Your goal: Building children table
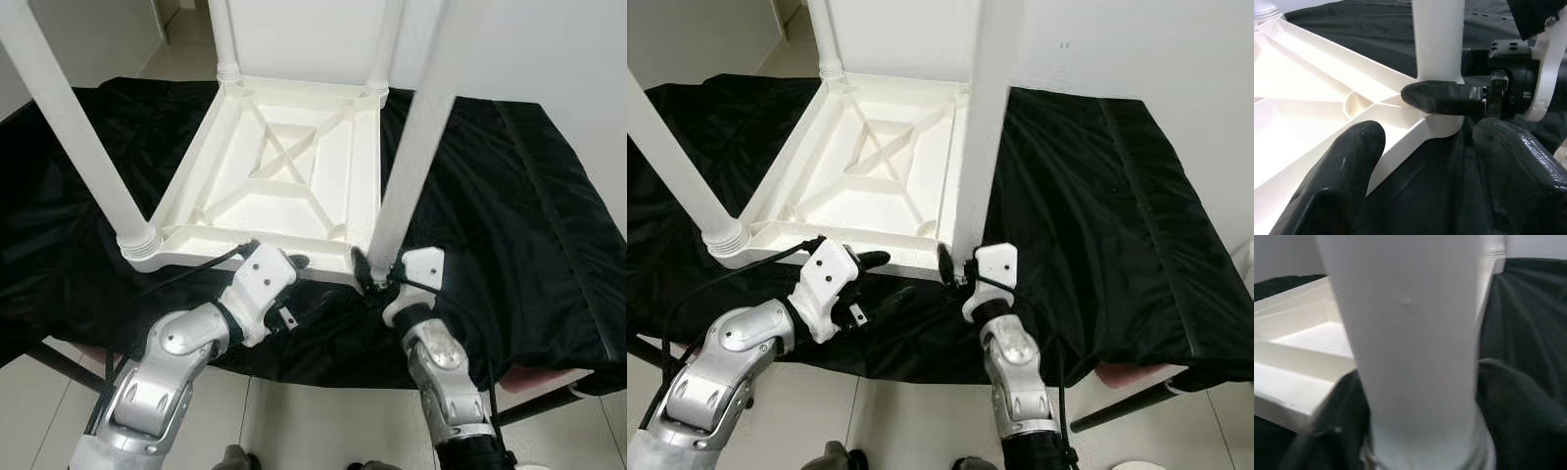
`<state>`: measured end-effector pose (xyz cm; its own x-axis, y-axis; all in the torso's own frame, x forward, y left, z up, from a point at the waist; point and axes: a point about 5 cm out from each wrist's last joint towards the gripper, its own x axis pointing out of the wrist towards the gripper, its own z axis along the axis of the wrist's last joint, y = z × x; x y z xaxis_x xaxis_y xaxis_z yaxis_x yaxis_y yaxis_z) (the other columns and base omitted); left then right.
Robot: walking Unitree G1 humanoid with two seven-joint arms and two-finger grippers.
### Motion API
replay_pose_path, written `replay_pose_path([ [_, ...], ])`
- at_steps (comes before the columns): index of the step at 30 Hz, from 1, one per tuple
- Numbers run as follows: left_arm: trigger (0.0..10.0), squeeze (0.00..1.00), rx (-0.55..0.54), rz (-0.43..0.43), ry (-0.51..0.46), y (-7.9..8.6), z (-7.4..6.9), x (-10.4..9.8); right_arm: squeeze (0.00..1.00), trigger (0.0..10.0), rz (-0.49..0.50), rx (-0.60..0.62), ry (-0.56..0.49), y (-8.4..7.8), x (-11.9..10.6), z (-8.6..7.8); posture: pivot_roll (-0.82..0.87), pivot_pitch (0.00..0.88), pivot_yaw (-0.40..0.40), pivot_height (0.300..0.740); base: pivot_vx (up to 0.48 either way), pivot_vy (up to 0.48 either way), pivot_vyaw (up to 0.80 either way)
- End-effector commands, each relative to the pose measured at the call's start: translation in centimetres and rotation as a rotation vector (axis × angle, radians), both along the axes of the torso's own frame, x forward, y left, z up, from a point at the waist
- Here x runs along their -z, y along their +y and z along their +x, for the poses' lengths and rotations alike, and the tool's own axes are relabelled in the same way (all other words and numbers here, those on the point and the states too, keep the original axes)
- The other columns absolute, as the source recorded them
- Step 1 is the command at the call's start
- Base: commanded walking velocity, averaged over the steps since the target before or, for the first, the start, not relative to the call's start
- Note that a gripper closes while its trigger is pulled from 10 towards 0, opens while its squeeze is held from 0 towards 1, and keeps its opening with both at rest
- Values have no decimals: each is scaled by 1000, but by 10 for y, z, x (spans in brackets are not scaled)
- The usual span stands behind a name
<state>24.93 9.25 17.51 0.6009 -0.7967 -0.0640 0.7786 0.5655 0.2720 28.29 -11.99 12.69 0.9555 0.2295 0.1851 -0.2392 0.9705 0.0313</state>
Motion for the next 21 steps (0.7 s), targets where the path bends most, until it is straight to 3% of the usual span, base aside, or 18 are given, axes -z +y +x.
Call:
replay_pose_path([
  [1,10000,0,-48,-3,-14,-1,1,2,1000,10000,7,16,-16,0,-1,-3,-99,97,37,740,0,0,0],
  [2,10000,0,-41,-2,-5,-1,1,3,118,10000,-11,20,-15,-1,-1,-4,-99,100,35,740,0,0,0],
  [3,10000,0,-38,-2,3,-2,1,3,118,10000,-23,24,-10,-2,0,-5,-99,100,35,740,0,0,0],
  [4,10000,0,-36,-3,6,-2,1,3,0,10000,-27,30,-17,-3,0,-6,-99,102,37,740,0,0,0],
  [10,10000,0,-87,3,9,1,4,7,0,10000,-54,66,-25,-11,1,-12,-98,109,32,740,0,0,0],
  [12,10000,0,-149,43,-8,3,10,12,0,10000,-49,83,-26,-14,1,-13,-98,111,31,740,0,0,0],
  [21,10000,0,-243,54,-30,8,25,10,0,10000,-41,64,-50,-11,-4,-14,-107,110,34,740,0,0,0],
])
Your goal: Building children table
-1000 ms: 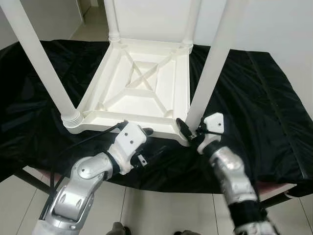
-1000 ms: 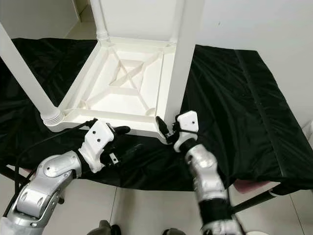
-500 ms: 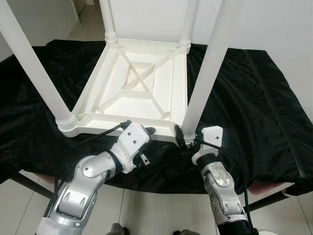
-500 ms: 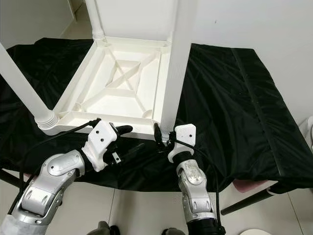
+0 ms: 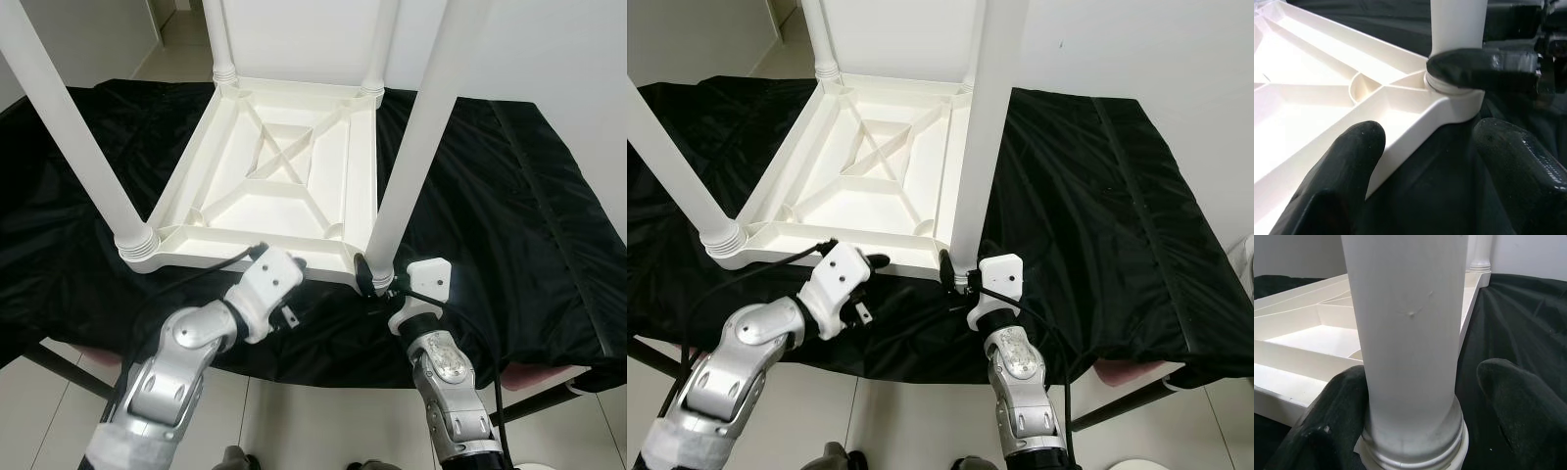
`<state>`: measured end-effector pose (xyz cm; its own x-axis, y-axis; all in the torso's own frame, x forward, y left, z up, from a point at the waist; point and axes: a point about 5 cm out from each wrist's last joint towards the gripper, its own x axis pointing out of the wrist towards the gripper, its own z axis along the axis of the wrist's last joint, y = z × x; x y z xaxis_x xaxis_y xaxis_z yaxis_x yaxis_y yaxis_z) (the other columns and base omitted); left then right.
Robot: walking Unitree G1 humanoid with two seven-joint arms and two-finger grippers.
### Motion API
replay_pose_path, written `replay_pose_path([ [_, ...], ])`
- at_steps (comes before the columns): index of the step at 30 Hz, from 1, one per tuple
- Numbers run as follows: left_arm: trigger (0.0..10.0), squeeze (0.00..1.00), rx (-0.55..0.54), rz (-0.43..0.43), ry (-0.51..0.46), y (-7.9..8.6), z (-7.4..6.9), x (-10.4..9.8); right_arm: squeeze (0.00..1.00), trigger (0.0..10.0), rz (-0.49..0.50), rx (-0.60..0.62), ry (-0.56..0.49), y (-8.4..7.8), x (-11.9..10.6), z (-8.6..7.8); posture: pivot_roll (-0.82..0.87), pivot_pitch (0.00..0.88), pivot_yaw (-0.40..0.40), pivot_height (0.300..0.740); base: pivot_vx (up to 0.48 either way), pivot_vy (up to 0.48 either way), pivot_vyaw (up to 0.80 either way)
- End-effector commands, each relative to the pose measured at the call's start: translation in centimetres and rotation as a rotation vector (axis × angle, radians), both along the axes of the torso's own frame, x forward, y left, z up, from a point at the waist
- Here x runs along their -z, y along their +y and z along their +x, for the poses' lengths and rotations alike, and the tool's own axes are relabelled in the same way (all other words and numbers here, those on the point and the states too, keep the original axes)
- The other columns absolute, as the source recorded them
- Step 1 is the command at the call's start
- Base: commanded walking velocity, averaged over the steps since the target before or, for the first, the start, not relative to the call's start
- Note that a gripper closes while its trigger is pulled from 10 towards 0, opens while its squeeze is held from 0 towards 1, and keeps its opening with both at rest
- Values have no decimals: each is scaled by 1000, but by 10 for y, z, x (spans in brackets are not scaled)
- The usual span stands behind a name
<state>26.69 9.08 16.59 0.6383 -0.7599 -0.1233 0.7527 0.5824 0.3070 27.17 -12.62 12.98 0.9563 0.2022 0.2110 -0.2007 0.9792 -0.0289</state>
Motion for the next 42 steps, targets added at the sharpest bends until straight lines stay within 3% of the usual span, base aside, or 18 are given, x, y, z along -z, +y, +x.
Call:
replay_pose_path([
  [1,10000,0,-202,-5,-56,12,9,0,0,10000,15,19,-15,-5,-2,-4,-108,110,36,740,0,0,0],
  [9,10000,0,-226,31,-71,21,18,2,0,10000,22,-15,-16,-7,-3,-9,-117,115,42,740,0,0,0],
  [19,10000,0,-295,199,-91,37,39,12,0,10000,12,-67,-34,-14,-9,-20,-139,118,54,740,0,0,0],
  [23,10000,0,-326,227,-84,41,46,17,0,10000,18,-71,-38,-16,-12,-23,-143,115,51,740,0,0,0],
  [35,10000,0,-430,268,18,67,68,20,0,10000,15,-90,-39,-13,-14,-25,-143,128,60,740,0,0,0],
  [39,10000,0,-386,270,53,71,70,20,0,10000,13,-96,-37,-13,-14,-25,-138,129,60,740,0,0,0],
  [42,10000,0,-248,270,115,70,65,23,0,10000,8,-105,-37,-12,-14,-25,-144,125,66,740,0,0,0],
])
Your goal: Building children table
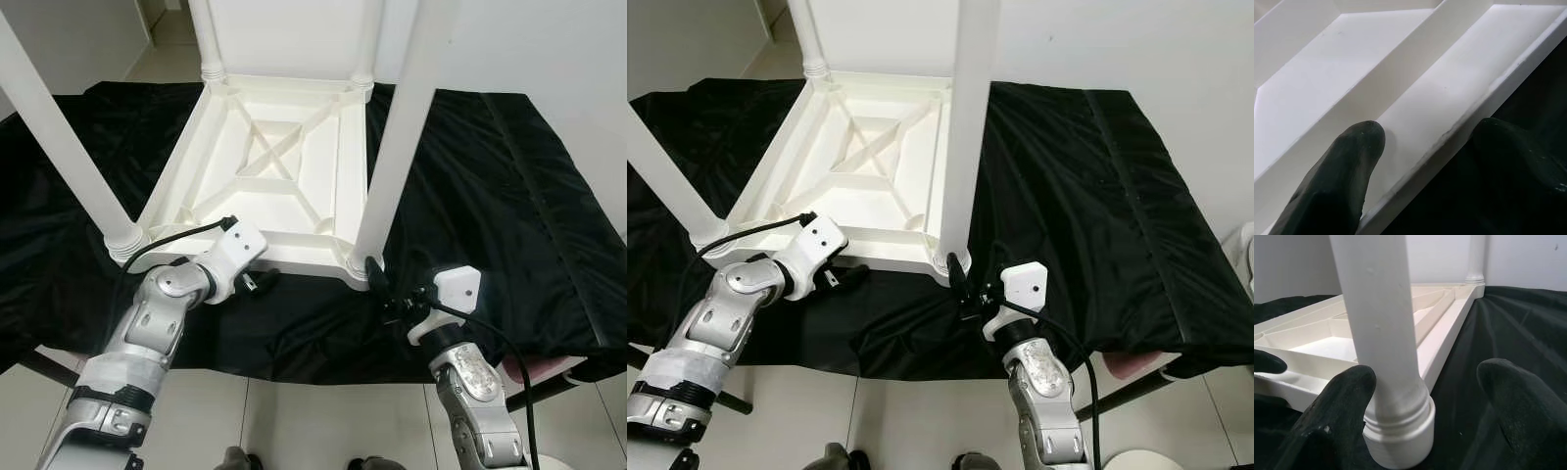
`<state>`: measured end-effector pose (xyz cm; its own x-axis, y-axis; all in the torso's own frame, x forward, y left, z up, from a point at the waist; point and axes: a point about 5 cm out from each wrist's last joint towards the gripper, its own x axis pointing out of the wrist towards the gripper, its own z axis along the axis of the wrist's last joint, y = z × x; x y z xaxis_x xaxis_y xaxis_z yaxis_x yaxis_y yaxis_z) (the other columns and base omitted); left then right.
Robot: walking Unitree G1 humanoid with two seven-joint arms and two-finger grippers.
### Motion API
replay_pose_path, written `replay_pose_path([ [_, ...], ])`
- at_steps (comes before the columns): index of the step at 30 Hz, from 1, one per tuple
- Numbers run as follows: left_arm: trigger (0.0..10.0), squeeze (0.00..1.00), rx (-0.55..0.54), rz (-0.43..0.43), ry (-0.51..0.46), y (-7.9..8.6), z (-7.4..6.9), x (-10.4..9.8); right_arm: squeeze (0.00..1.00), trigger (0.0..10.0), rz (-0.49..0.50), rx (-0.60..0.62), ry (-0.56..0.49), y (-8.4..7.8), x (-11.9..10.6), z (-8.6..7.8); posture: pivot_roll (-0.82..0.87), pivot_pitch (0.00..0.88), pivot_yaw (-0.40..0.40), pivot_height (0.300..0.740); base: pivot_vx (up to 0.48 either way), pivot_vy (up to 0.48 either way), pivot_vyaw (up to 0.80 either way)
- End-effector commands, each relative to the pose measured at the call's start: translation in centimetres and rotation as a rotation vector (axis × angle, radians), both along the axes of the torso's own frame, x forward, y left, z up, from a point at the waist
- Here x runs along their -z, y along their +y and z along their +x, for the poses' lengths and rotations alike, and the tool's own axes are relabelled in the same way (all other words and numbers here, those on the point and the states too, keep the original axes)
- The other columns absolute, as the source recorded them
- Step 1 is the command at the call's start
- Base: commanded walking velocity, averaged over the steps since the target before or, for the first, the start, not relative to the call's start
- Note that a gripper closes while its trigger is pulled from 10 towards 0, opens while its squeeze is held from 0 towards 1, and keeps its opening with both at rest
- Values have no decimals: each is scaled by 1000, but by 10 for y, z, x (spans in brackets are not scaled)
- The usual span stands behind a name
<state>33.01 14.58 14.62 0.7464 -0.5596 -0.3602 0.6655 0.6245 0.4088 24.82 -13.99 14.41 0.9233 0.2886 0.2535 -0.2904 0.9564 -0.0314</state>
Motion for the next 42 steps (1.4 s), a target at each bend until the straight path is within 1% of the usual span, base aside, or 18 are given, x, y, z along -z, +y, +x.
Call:
replay_pose_path([
  [1,10000,0,-28,-2,39,13,0,4,0,10000,-3,-11,5,1,0,-1,-147,125,69,740,0,0,0],
  [7,10000,0,72,-16,67,7,-6,6,0,10000,-3,17,2,-3,-1,0,-155,128,76,740,0,0,0],
  [10,10000,0,216,-18,114,0,-21,12,0,10000,1,22,2,-3,-1,0,-159,129,77,740,0,0,0],
  [14,10000,0,273,-21,130,-2,-27,14,0,10000,2,22,3,-2,0,-1,-160,130,76,740,0,0,0],
  [15,7333,0,312,-30,152,-3,-32,16,0,10000,3,20,3,-1,0,0,-159,134,74,740,0,0,0],
  [18,7373,0,380,-42,211,-4,-40,19,0,10000,5,17,3,0,-1,0,-158,136,72,740,0,0,0],
  [21,7412,0,528,-38,292,-1,-58,20,0,10000,-5,3,2,1,-1,1,-158,129,67,740,0,0,0],
  [22,7412,0,528,-38,292,-1,-58,20,0,10000,-5,3,2,1,-1,1,-158,129,67,740,0,0,0],
  [23,10000,0,542,-33,297,1,-59,20,0,10000,-6,0,2,1,-1,1,-157,127,68,740,0,0,0],
  [25,10000,0,532,-25,293,2,-56,20,0,10000,-7,-2,2,1,-1,1,-157,127,68,740,0,0,0],
  [29,10000,0,337,29,215,5,-29,21,0,10000,-11,-4,-1,2,-1,2,-159,118,79,740,0,0,0],
  [30,10000,0,337,29,215,5,-29,21,0,10000,-11,-4,-1,2,-1,2,-159,118,79,740,0,0,0],
  [33,10000,0,224,51,188,6,-16,23,0,10000,-7,-3,-1,4,-1,2,-160,113,86,740,0,0,0],
  [35,10000,0,224,51,188,6,-16,23,0,10000,-7,-3,-1,4,-1,2,-160,113,86,740,0,0,0],
  [38,10000,0,161,59,172,7,-11,24,0,10000,-3,-2,0,5,0,1,-160,113,88,740,0,0,0],
  [39,10000,0,166,-9,194,6,-13,21,0,10000,-1,1,0,5,0,1,-161,117,92,740,0,0,0],
  [41,10000,0,184,-36,208,5,-15,20,0,10000,-1,3,0,5,0,1,-160,119,91,740,0,0,0],
  [42,7843,0,221,-56,224,4,-21,19,0,10000,-1,6,1,5,0,1,-160,120,92,740,0,0,0],
])
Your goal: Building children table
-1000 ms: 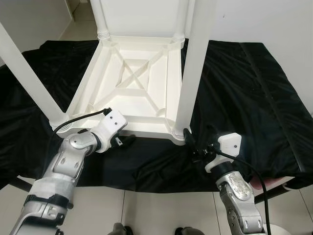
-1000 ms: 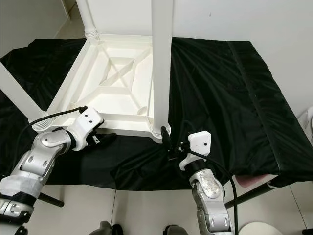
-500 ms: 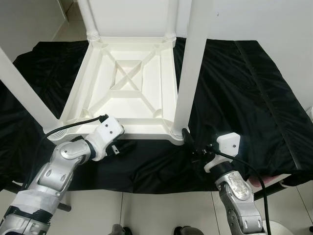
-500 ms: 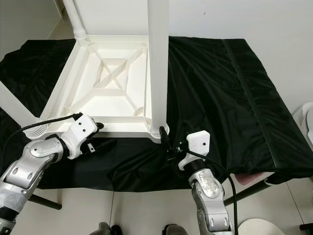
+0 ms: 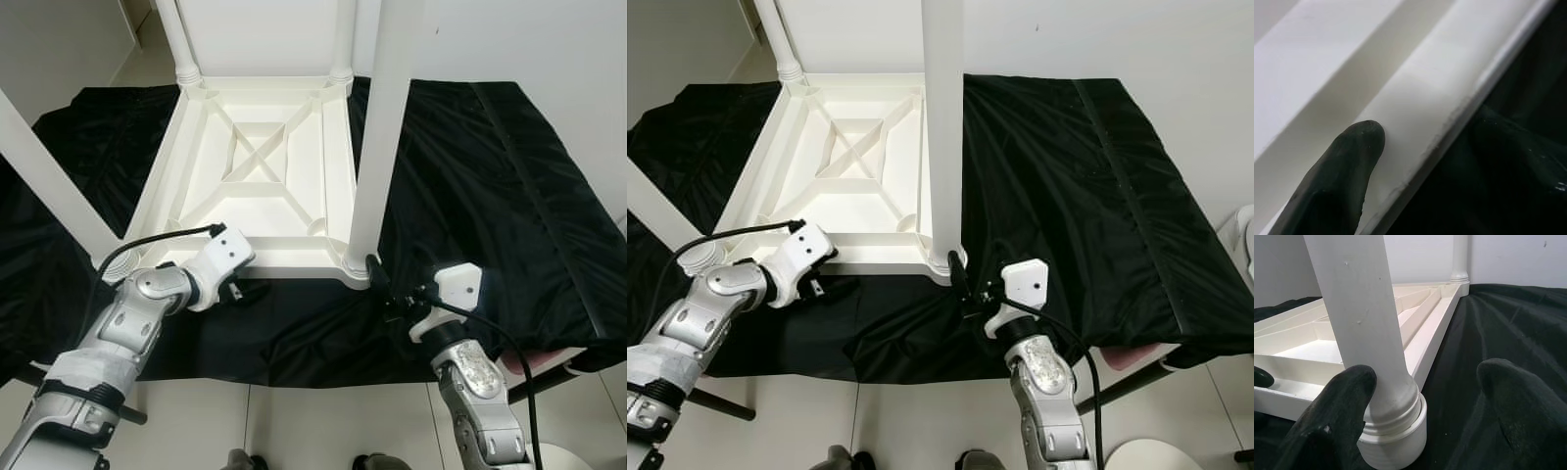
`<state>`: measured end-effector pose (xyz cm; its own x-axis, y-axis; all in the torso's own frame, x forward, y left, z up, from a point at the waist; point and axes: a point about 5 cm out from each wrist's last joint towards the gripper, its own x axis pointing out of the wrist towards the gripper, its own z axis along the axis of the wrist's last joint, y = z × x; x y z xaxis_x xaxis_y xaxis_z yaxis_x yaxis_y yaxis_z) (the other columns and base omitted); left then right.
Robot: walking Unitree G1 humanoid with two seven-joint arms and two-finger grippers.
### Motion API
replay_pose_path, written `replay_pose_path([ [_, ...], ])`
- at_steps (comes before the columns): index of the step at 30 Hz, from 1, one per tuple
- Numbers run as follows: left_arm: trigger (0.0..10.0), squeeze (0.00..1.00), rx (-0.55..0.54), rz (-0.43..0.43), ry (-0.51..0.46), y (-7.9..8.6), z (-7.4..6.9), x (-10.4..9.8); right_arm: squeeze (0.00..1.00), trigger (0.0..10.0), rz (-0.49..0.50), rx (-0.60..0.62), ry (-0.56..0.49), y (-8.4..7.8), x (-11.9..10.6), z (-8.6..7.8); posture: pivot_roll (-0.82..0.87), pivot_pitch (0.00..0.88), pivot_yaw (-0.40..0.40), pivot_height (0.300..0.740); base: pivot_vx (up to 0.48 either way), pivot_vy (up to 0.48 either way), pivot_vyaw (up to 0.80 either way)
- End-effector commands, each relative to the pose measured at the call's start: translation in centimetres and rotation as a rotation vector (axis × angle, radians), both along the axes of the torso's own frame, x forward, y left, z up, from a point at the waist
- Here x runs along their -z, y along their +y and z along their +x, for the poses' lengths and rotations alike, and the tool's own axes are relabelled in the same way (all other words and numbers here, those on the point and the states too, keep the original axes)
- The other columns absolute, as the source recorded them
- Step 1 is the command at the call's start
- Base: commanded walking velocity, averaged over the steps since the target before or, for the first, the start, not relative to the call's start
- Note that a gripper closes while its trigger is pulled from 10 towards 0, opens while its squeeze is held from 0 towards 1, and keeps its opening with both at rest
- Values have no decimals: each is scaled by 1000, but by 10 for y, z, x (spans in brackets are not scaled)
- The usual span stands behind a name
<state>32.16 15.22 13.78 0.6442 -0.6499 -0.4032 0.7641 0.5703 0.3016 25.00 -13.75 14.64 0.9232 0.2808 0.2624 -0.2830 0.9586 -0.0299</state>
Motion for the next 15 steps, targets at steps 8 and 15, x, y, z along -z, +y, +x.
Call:
replay_pose_path([
  [8,0,0,188,-51,137,-5,-24,9,0,10000,-9,8,11,0,2,-1,-151,139,89,740,0,0,0],
  [15,0,0,209,-81,156,-7,-35,11,0,10000,-13,9,11,-1,2,1,-149,140,83,740,0,0,0],
])
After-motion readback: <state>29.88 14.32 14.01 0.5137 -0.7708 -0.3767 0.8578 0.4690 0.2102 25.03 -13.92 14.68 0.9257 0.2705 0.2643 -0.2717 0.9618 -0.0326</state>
